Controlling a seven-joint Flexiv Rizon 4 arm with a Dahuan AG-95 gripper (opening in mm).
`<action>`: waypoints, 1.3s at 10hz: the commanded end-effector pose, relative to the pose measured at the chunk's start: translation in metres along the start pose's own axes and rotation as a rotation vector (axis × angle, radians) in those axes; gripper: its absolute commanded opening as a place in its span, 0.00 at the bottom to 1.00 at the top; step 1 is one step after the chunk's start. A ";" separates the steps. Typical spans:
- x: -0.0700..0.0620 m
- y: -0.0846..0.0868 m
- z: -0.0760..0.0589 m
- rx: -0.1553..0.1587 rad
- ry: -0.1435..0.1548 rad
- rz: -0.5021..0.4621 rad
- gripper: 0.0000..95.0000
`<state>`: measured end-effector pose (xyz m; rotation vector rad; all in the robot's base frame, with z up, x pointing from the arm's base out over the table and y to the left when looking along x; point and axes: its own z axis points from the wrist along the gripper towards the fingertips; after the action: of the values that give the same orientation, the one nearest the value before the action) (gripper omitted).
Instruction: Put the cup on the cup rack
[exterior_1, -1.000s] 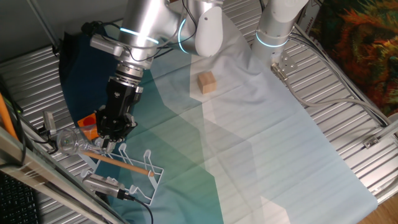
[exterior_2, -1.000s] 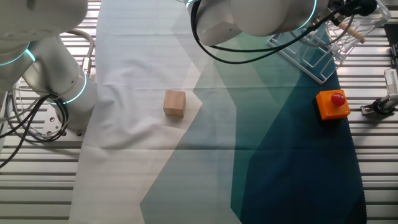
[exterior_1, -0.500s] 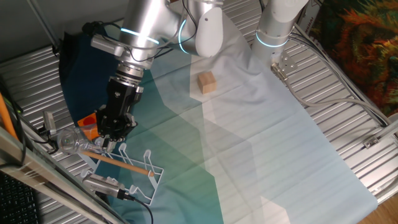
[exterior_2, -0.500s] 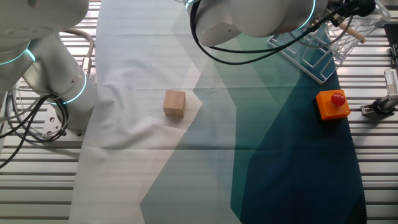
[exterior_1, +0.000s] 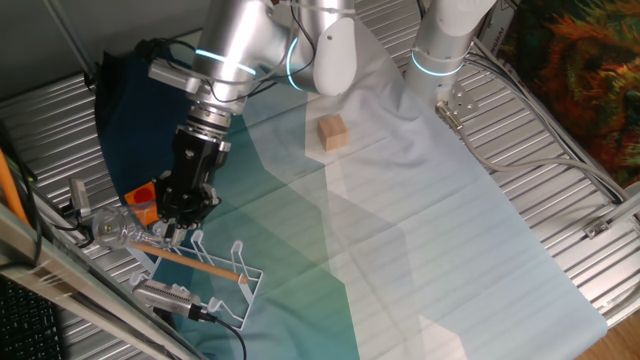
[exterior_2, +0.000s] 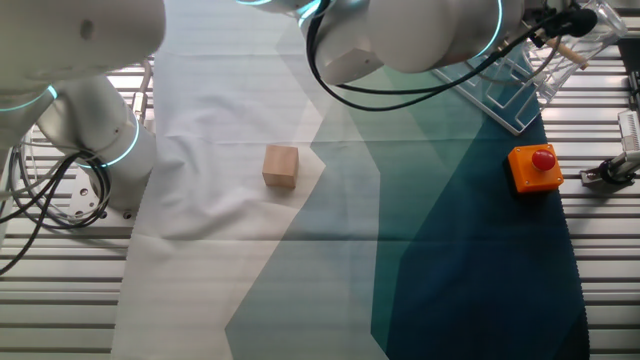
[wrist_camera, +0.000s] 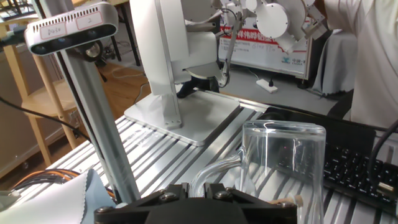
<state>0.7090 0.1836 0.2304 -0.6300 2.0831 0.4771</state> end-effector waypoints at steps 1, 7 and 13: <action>0.001 -0.001 0.002 0.003 -0.005 -0.005 0.00; 0.004 -0.002 0.005 0.016 -0.007 -0.015 0.00; 0.005 -0.002 0.006 0.070 -0.032 -0.037 0.00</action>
<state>0.7119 0.1843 0.2221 -0.6113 2.0458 0.3828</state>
